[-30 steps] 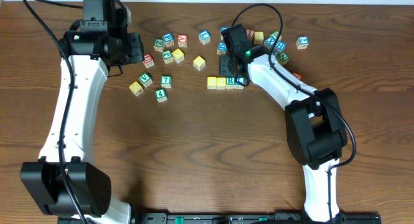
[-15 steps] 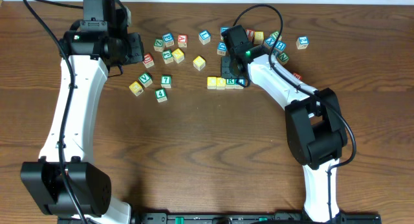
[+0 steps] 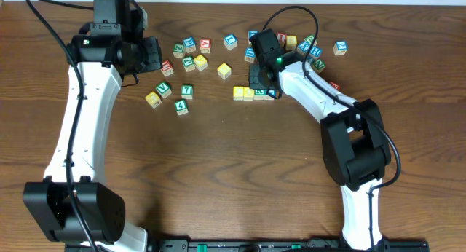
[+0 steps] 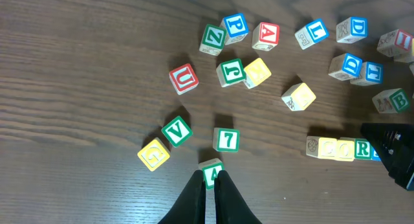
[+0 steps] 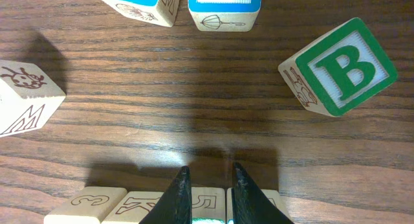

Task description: Spell out CORL

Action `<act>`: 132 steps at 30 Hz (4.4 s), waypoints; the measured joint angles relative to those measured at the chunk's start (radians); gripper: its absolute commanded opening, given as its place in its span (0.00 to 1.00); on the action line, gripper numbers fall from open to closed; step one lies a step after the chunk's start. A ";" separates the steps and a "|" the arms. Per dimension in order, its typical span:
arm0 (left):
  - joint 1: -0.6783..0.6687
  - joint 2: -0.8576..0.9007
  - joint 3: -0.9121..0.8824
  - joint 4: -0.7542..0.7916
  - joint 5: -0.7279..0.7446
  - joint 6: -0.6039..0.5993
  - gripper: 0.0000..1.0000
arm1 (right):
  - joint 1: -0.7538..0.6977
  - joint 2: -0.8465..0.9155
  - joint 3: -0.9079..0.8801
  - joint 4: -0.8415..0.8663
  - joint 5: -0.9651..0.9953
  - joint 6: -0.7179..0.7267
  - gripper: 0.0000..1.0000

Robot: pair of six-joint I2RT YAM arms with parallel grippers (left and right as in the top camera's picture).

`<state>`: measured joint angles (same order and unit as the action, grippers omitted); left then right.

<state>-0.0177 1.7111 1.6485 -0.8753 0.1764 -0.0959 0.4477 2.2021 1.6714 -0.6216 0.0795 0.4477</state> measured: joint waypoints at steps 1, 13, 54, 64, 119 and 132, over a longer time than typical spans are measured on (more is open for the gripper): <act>0.000 0.000 0.000 0.000 0.000 0.000 0.08 | 0.000 0.000 0.000 0.000 0.000 0.000 0.16; 0.000 0.000 0.000 -0.001 0.000 0.000 0.08 | 0.000 0.000 -0.002 -0.014 0.000 0.000 0.16; 0.000 0.000 0.000 -0.001 0.000 0.000 0.08 | 0.006 0.000 -0.005 -0.023 -0.005 -0.035 0.17; 0.000 0.000 0.000 -0.001 0.000 0.000 0.08 | 0.006 0.000 -0.005 -0.021 -0.010 -0.048 0.17; 0.000 0.000 0.000 -0.004 0.000 0.000 0.08 | -0.075 -0.082 -0.147 0.003 -0.024 0.071 0.24; -0.011 0.008 0.000 0.024 0.034 -0.002 0.08 | -0.099 -0.161 -0.140 -0.008 -0.031 0.049 0.33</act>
<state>-0.0292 1.7195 1.6485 -0.8513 0.2104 -0.0975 0.3485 2.0415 1.5311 -0.6296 0.0483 0.4969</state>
